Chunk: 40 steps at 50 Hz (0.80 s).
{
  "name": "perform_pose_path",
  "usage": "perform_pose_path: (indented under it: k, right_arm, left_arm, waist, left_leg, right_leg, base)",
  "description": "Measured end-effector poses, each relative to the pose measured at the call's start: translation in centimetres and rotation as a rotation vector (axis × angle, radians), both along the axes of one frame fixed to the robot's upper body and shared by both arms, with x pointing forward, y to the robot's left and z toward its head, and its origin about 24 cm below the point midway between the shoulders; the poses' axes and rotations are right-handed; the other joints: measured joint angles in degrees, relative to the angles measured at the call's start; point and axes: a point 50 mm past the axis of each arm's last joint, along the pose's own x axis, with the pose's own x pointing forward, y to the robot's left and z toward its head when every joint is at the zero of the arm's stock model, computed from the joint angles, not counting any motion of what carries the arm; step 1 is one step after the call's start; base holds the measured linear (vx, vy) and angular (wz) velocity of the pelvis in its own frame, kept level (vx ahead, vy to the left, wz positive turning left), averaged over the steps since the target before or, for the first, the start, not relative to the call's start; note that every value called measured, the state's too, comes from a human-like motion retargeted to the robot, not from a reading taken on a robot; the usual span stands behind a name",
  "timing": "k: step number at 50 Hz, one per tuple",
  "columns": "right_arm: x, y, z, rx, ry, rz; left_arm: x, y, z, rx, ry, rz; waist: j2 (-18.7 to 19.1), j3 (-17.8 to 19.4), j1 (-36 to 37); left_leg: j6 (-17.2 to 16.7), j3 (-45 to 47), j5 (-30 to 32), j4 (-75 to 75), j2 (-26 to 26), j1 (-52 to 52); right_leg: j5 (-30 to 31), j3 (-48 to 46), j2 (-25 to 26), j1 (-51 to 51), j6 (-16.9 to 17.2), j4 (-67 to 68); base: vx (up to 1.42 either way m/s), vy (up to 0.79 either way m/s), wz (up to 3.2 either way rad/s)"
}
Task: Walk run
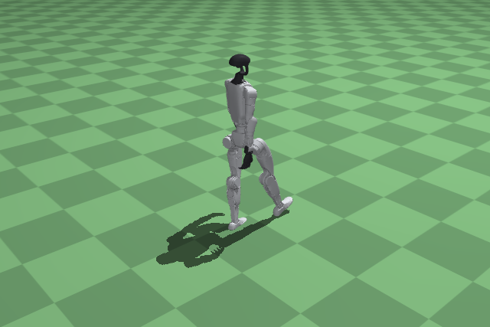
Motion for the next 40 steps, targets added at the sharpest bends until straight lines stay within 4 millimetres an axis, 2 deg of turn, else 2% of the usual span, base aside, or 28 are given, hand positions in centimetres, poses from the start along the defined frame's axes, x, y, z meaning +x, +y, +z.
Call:
perform_pose_path:
  k: [2,3,6,7,8,10,12,15,17,18,20,23,25,27,30,32,35,37,40]
  right_arm:
    - [0.1,0.1,0.0,0.005,0.003,0.016]
    - [0.4,0.1,-0.1,0.008,0.002,0.033]
    - [0.8,-0.1,-0.1,0.003,-0.015,0.08]
    - [0.8,-0.2,-0.1,-0.004,-0.022,0.093]
    - [0.8,-0.4,-0.1,-0.014,-0.028,0.101]
    - [0.6,-0.7,0.0,-0.036,-0.027,0.104]
    - [0.3,-0.8,0.1,-0.052,-0.01,0.088]
    - [0.9,-0.9,0.0,-0.053,0.0,0.063]
    - [2.5,-0.9,-0.2,-0.053,-0.025,0.076]
    - [3.5,-0.9,-0.3,-0.059,-0.045,0.088]
    - [6.0,-0.9,-0.5,-0.08,-0.103,0.118]
    - [10.6,-0.8,-0.5,-0.108,-0.248,0.176]
    - [14.0,-0.6,-0.2,-0.12,-0.368,0.215]
    - [17.3,-0.5,0.5,-0.142,-0.487,0.247]
    - [21.8,-0.4,2.0,-0.187,-0.652,0.279]
    - [24.0,-0.3,2.9,-0.212,-0.737,0.284]
    - [26.0,-0.2,3.9,-0.225,-0.819,0.281]
    - [26.4,-0.1,4.1,-0.218,-0.833,0.28]
    - [25.8,0.0,3.7,-0.203,-0.803,0.282]
  left_arm:
    - [-1.4,-0.3,-0.5,-0.01,0.068,0.004]
    - [-2.3,-0.4,-0.8,-0.019,0.106,0.009]
    - [-5.8,-1.5,-1.6,-0.058,0.238,0.011]
    - [-7.1,-1.9,-1.8,-0.072,0.286,0.008]
    - [-8.6,-2.4,-2.0,-0.085,0.336,0.003]
    - [-11.7,-3.4,-2.2,-0.102,0.437,-0.009]
    - [-14.9,-4.2,-2.1,-0.111,0.535,-0.019]
    - [-18.9,-5.2,-1.5,-0.139,0.663,-0.039]
    - [-20.8,-5.5,-1.0,-0.168,0.728,-0.049]
    - [-21.6,-5.8,-0.8,-0.184,0.759,-0.053]
    - [-23.2,-6.4,-0.4,-0.214,0.817,-0.05]
    - [-24.9,-7.1,0.1,-0.255,0.863,0.007]
    - [-25.7,-7.6,0.4,-0.286,0.874,0.054]
    - [-26.4,-8.1,0.7,-0.312,0.887,0.092]
    - [-26.7,-8.7,0.8,-0.339,0.897,0.134]
    - [-26.6,-8.8,0.8,-0.344,0.891,0.145]
    - [-26.0,-8.8,0.5,-0.344,0.861,0.15]
    - [-25.5,-8.6,0.3,-0.339,0.83,0.15]
    - [-24.8,-8.0,0.1,-0.316,0.801,0.171]
  waist:
    - [-0.2,0.0,-0.9]
    - [-0.6,-0.3,-1.1]
    - [1.0,-0.6,-3.5]
    - [1.6,-0.7,-4.3]
    - [1.9,-1.0,-5.1]
    - [2.7,-1.4,-6.3]
    - [2.8,-1.6,-6.6]
    - [0.4,-2.5,-5.5]
    - [-2.2,-3.1,-4.0]
    - [-2.9,-3.1,-3.8]
    - [-3.5,-2.7,-4.5]
    - [-5.1,-1.9,-2.2]
    - [-5.6,-1.5,0.1]
    - [-5.2,-0.9,1.5]
    - [-4.0,0.5,3.4]
    - [-3.3,1.3,4.1]
    - [-2.9,1.7,5.2]
    - [-3.1,1.6,5.2]
    - [-3.6,1.2,6.3]
  left_leg:
    - [-0.9,-0.8,-0.5,0.7,-0.5,1.2]
    - [-1.5,-0.9,-0.5,1.0,-1.1,1.6]
    - [-4.5,-3.1,1.8,2.5,0.2,2.2]
    - [-5.9,-3.9,3.2,3.3,0.8,2.4]
    - [-7.5,-4.7,5.1,4.2,1.1,2.6]
    - [-11.5,-6.0,10.9,6.9,2.4,2.9]
    - [-16.3,-7.0,21.0,12.4,3.2,2.0]
    - [-23.1,-6.1,34.0,26.9,2.4,-3.6]
    - [-22.8,-3.9,39.1,36.6,1.0,-8.2]
    - [-21.6,-3.9,38.8,39.7,0.6,-10.5]
    - [-17.7,-2.2,32.8,44.5,2.4,-14.7]
    - [-13.7,1.8,25.5,44.4,4.9,-20.4]
    - [-11.3,4.0,20.6,41.3,6.1,-24.3]
    - [-10.5,4.8,17.6,33.8,6.7,-26.4]
    - [-9.5,4.1,17.8,20.8,6.4,-28.5]
    - [-9.2,5.6,16.8,12.5,6.5,-29.3]
    - [-9.6,6.1,13.2,2.3,3.9,-30.5]
    - [-10.3,6.0,11.2,-2.1,2.6,-30.8]
    - [-7.2,7.4,11.8,-1.8,2.4,-29.9]
  right_leg:
    - [0.0,-2.1,-0.6,-0.5,0.6,1.3]
    - [0.3,-0.8,-0.5,-0.8,-0.2,3.1]
    - [-0.7,-3.3,0.6,0.1,-7.1,7.5]
    - [0.9,-4.4,0.9,0.6,-8.7,7.8]
    - [5.0,-3.0,1.5,1.3,-8.7,7.0]
    - [7.3,4.0,3.9,3.1,-11.5,6.3]
    - [5.8,2.7,3.3,4.4,-13.9,7.8]
    - [2.7,3.2,0.9,7.4,-14.7,9.3]
    - [1.7,3.0,-0.1,9.3,-15.9,9.0]
    - [1.0,4.3,0.3,10.4,-16.5,8.9]
    - [-0.3,3.6,0.3,12.6,-16.7,8.4]
    - [-1.0,5.2,1.4,15.6,-17.3,7.2]
    - [-1.6,6.5,2.5,17.3,-17.7,6.7]
    - [-2.4,6.5,4.1,19.0,-18.1,6.1]
    - [-4.0,7.6,7.1,21.9,-18.8,5.6]
    - [-5.3,8.5,9.0,24.0,-19.2,5.4]
    - [-7.0,7.9,10.3,26.8,-19.5,5.1]
    - [-8.0,7.4,10.6,28.4,-19.9,5.4]
    - [-8.9,7.2,10.9,30.0,-20.0,6.8]
  base:
    - [0.82,-0.35,0.16]
    - [0.71,-0.3,0.3]
    - [0.69,-0.27,0.64]
    - [0.71,-0.27,0.78]
    - [0.73,-0.29,0.76]
    - [0.87,-0.4,0.65]
    - [0.88,-0.45,0.54]
    - [0.69,-0.35,0.08]
    - [0.61,-0.31,-0.39]
    - [0.53,-0.27,-0.03]
    - [0.5,-0.27,0.21]
    - [0.58,-0.31,-0.65]
    - [0.52,-0.24,-1.08]
    - [0.57,-0.22,-0.82]
    - [0.57,-0.18,-0.7]
    - [0.63,-0.17,-0.42]
    - [0.6,-0.16,-0.32]
    - [0.76,-0.16,-0.13]
    - [0.72,-0.14,-0.38]
